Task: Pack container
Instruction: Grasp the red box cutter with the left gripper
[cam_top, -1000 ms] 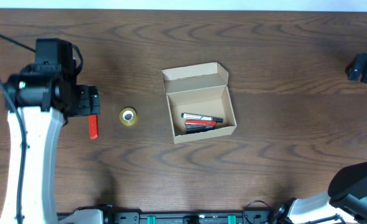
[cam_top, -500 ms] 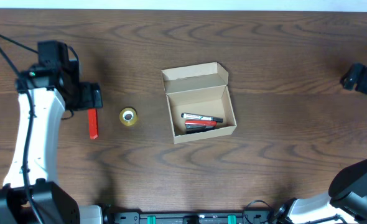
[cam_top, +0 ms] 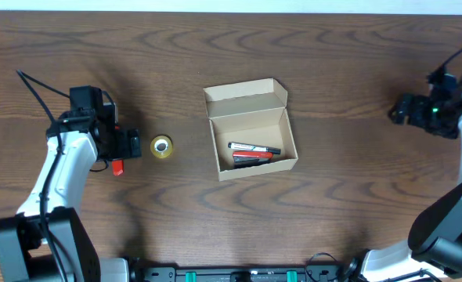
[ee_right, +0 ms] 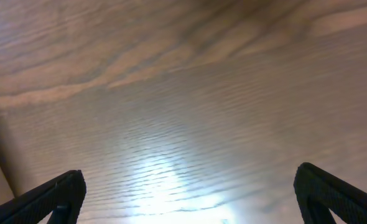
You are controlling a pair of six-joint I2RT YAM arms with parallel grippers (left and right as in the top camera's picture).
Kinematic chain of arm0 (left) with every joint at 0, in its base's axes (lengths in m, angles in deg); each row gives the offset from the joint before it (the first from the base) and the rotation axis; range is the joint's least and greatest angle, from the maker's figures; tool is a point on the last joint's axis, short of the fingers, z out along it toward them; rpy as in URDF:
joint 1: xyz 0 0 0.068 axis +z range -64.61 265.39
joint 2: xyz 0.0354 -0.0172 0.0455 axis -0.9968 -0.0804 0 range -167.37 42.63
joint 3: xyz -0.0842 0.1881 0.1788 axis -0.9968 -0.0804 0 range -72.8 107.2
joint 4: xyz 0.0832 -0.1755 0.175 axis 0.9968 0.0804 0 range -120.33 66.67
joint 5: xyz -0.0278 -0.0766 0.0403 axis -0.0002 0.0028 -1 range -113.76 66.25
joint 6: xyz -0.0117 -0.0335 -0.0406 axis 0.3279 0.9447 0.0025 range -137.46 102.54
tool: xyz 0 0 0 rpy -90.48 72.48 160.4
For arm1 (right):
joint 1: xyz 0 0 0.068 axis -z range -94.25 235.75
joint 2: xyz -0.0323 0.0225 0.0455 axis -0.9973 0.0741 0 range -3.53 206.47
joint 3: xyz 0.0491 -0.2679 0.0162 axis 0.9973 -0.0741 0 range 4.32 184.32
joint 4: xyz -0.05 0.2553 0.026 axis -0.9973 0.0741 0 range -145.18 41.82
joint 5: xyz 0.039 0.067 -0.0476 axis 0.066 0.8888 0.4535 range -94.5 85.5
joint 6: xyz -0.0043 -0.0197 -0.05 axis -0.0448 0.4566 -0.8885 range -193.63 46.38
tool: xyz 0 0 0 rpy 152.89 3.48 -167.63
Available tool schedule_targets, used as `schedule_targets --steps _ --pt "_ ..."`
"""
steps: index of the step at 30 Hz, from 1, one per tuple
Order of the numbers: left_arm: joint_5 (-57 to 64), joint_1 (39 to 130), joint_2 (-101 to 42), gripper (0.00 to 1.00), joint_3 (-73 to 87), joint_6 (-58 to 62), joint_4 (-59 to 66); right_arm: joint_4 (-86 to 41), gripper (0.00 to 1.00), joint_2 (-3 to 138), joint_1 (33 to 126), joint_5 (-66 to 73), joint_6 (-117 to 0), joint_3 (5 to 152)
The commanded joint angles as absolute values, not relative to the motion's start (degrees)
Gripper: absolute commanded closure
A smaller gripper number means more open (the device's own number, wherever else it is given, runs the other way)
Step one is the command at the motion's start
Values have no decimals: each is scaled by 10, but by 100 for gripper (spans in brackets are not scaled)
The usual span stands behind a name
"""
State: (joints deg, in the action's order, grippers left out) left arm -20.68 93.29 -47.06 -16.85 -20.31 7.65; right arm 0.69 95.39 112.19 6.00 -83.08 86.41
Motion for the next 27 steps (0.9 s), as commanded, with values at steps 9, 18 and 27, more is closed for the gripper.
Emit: schedule_targets --steps 9,18,27 --pt "-185 952 -585 5 -175 -200 29 -3 1 941 1075 60 -835 844" --pt "-176 952 -627 4 -175 -200 11 -2 1 941 1074 60 -835 844" --pt "-154 952 -626 46 -175 -181 12 -2 1 941 1074 60 -835 844"
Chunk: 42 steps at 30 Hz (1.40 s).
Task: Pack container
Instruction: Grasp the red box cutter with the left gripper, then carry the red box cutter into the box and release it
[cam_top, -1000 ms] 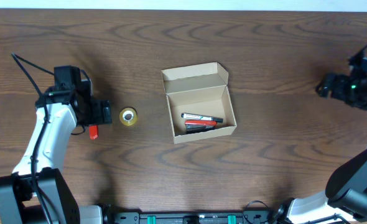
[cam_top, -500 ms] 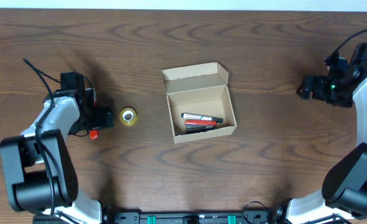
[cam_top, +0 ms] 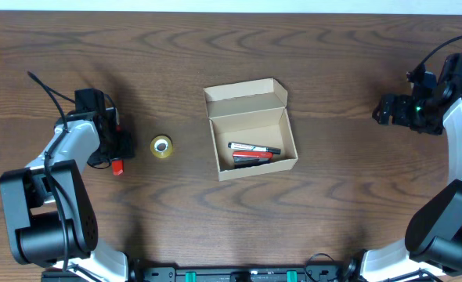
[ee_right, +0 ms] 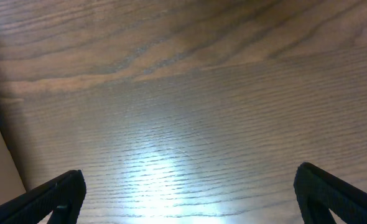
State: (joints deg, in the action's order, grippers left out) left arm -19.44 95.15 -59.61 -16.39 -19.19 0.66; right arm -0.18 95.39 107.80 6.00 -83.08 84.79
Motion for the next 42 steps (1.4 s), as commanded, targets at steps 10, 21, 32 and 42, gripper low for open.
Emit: schedule_targets --steps 10,21,32,42 --pt "-137 952 -626 94 -174 -181 15 -1 1 941 1073 60 -835 844" --pt "-87 952 -606 94 -91 -181 90 1 1 941 1071 60 -835 844" --pt "-46 866 -490 94 114 -297 206 3 1 941 1067 60 -835 844" --pt "-65 616 -480 94 180 -608 234 5 1 941 1064 60 -835 844"
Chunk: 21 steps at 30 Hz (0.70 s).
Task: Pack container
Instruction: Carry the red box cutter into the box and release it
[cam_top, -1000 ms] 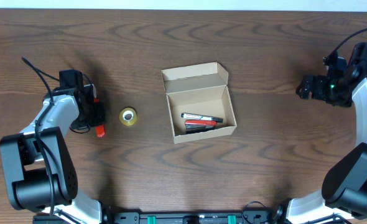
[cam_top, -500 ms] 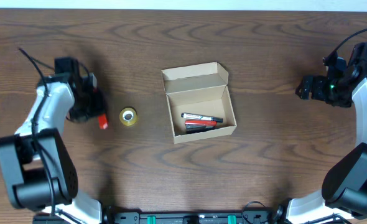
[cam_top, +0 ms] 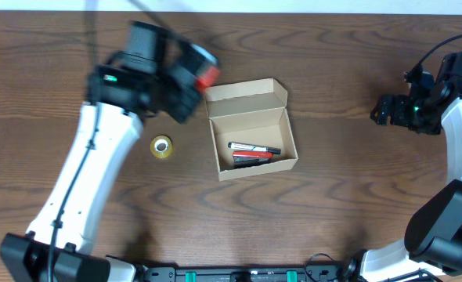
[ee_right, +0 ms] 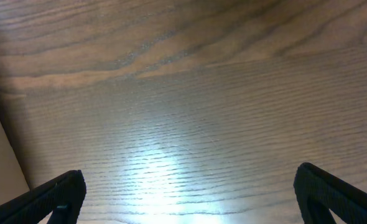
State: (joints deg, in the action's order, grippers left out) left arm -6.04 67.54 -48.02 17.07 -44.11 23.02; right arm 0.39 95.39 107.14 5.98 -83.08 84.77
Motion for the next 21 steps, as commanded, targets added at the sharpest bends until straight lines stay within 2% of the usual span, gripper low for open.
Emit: schedule_targets --steps 1,6,13,21 --pt "-65 598 -480 94 180 -648 236 5 1 941 1064 60 -835 844" --pt "-64 538 -481 94 180 -791 234 5 1 941 1064 60 -835 844" --pt "-64 522 -517 94 180 -788 231 5 1 941 1064 60 -836 844" --pt "-94 522 -621 94 179 -786 233 5 1 941 1064 60 -835 844"
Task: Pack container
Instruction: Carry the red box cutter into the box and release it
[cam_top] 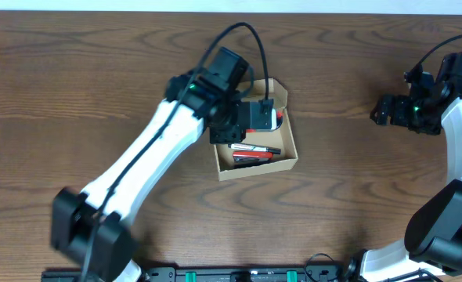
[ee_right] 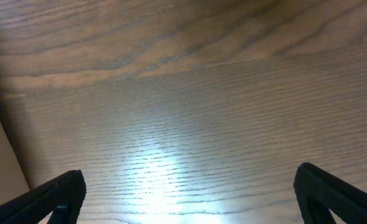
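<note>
The open cardboard box (cam_top: 290, 133) stands mid-table with its lid flap folded back. A black marker and a red one (cam_top: 253, 153) lie along its front wall. My left gripper (cam_top: 268, 117) hangs over the back of the box, shut on a small red-and-white object (cam_top: 276, 118) whose tip just shows past the fingers. My right gripper (cam_top: 380, 114) hovers over bare table at the far right. In the right wrist view the right gripper (ee_right: 190, 199) is wide open with only wood grain between its fingertips (ee_right: 65, 190). The yellow tape roll is hidden under the left arm.
The left arm (cam_top: 145, 164) stretches diagonally from the bottom left across the table to the box. A pale edge of something (ee_right: 0, 155) shows at the left border of the right wrist view. The dark wooden table (cam_top: 356, 211) runs out to every side.
My left gripper, with the red object, has moved from high left of the box to right over the box's interior. The arm now covers the tape roll. The right gripper has not moved.
First the red object lay on the table at the far left beside my left gripper, with the tape roll nearby. Then the gripper sat over it. Later it held the object up near the box's left corner, and now over the box. The right gripper shifted slightly and stayed open.
</note>
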You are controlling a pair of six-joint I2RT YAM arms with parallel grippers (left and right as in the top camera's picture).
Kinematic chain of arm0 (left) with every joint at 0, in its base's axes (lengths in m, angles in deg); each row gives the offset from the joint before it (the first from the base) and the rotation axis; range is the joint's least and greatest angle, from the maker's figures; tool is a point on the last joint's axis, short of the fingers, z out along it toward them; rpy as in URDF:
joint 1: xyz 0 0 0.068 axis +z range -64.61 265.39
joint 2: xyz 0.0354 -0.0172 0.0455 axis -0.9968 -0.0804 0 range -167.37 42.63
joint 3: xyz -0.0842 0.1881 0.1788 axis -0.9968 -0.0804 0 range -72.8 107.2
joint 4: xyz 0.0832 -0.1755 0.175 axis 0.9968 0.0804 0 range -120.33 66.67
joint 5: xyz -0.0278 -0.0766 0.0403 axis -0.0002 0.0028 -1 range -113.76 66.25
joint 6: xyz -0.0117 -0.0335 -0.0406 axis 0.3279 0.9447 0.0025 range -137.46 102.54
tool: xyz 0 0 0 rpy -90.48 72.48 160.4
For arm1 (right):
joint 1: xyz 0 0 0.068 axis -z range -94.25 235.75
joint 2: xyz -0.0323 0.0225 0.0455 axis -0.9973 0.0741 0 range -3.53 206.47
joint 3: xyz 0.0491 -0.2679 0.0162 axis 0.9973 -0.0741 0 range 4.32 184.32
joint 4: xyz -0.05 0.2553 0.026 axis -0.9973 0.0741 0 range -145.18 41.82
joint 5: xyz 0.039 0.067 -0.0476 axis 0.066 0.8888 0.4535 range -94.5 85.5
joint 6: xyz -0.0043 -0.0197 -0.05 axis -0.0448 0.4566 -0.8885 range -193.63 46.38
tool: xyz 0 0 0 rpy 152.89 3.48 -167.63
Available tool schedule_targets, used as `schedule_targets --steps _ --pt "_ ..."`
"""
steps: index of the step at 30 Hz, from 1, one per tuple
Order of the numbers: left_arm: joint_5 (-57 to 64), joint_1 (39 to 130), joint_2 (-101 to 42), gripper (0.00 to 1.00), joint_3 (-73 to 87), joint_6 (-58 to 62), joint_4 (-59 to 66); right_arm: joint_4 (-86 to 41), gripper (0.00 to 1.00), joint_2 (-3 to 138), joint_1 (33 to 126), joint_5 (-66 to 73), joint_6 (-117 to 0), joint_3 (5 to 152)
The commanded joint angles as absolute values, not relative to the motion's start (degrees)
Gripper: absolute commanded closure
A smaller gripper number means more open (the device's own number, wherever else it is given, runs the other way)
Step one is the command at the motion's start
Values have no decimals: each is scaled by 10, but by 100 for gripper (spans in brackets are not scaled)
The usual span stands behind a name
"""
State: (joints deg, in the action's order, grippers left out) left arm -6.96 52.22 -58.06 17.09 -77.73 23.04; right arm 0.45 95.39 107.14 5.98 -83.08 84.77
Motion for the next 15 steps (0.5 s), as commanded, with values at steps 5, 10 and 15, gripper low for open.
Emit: schedule_targets --steps 5,10,15 --pt "-106 522 -682 94 179 -774 232 4 1 941 1064 60 -835 844" --pt "-107 522 -724 94 179 -772 232 3 1 941 1064 60 -836 844" --pt "-107 522 -758 94 179 -753 232 3 1 941 1064 60 -836 844"
